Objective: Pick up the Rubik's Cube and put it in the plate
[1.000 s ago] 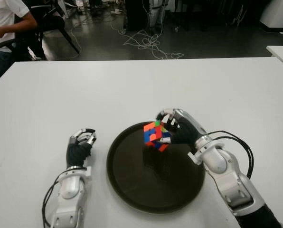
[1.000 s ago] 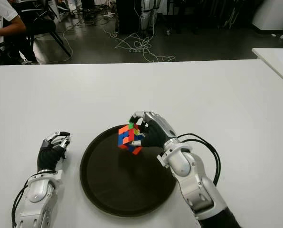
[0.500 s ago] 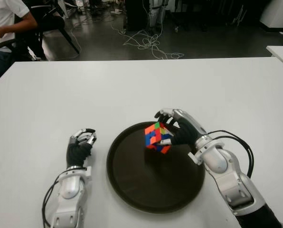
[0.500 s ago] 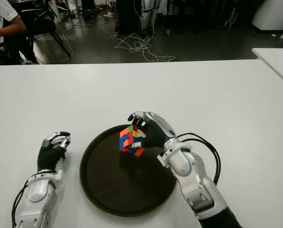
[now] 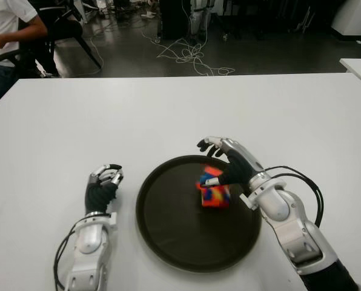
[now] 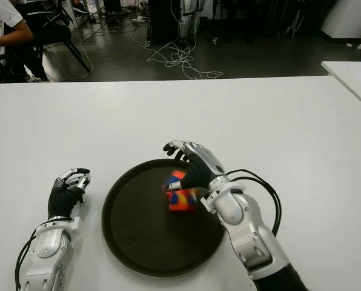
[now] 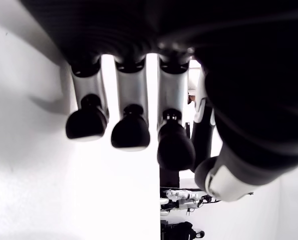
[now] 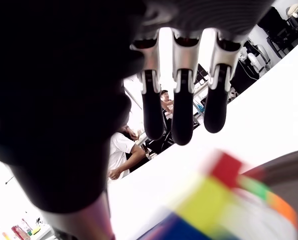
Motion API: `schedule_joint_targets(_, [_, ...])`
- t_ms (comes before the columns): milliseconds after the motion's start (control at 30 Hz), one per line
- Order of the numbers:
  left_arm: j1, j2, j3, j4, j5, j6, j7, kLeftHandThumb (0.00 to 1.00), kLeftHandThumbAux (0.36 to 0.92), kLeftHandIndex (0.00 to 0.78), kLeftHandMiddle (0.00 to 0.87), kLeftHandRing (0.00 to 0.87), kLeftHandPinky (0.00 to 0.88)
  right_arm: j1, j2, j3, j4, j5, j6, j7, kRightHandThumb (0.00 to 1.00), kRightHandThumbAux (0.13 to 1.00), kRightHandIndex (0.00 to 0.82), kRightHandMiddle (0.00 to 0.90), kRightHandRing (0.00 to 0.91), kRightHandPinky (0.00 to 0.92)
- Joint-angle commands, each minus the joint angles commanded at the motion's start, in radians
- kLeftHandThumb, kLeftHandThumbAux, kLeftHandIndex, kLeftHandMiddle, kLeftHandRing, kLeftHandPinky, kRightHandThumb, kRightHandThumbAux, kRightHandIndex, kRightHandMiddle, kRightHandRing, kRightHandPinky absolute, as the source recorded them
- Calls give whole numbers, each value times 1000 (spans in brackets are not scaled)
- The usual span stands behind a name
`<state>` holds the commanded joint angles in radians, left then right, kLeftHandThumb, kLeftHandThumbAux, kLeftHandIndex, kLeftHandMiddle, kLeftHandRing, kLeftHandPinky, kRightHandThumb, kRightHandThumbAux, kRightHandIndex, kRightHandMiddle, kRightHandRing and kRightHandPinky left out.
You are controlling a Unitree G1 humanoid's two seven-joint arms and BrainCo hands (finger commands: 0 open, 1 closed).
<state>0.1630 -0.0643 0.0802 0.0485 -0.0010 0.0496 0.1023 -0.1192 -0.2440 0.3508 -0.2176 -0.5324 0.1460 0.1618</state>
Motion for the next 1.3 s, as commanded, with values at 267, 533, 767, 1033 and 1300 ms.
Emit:
schedule_joint_targets(267, [2, -3, 3, -9, -11, 12, -3, 710, 704, 444, 816, 818, 807, 2, 3, -1, -3, -13, 11, 0, 24, 936, 311, 370, 371, 374])
schedule_joint_targets(533, [1, -6, 4, -11, -15, 18, -2, 710, 704, 444, 812, 818, 805, 3, 2, -3, -12, -25, 29, 12, 0, 926, 300, 356, 358, 353])
schedule_joint_targets(767, [2, -3, 0, -12, -8, 21, 0, 709, 705, 443, 816, 818, 804, 0, 3, -2, -17, -32, 46, 19, 0, 929, 289, 352, 356, 349])
schedule_joint_targets(1033, [2, -1, 1, -9, -9, 14, -4, 709, 705, 443, 818, 820, 811, -2, -2, 0, -25, -39, 56, 33, 0, 910, 293, 359, 363, 358])
schedule_joint_targets(1300, [1, -1, 4, -8, -10, 18, -4, 709, 705, 443, 822, 824, 814, -2, 0, -8, -19, -40, 47, 23, 0, 904, 302, 362, 377, 379])
